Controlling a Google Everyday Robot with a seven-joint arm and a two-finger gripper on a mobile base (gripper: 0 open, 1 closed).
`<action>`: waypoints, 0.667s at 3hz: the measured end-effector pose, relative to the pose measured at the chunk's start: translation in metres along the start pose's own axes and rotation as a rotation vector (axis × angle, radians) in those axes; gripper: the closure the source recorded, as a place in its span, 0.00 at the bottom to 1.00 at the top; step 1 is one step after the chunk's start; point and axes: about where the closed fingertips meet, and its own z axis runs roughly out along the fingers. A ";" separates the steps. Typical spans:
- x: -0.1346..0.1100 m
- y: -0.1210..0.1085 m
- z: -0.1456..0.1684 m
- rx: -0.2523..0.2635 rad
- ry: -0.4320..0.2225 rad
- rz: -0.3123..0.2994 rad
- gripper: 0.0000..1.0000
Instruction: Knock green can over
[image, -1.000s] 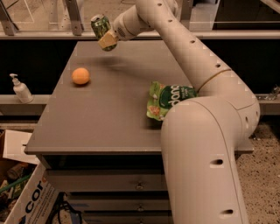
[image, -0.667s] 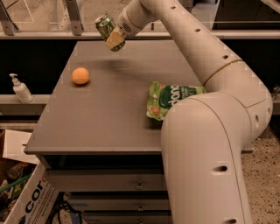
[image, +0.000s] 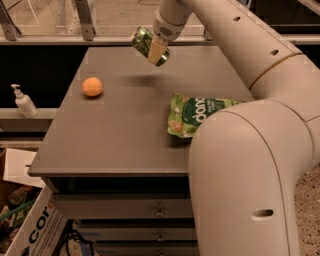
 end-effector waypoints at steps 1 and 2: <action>0.038 0.009 -0.016 -0.015 0.151 -0.074 1.00; 0.038 0.009 -0.016 -0.016 0.152 -0.074 1.00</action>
Offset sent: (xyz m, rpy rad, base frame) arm -0.0170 -0.0308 -0.0031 -0.1389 0.0264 0.0128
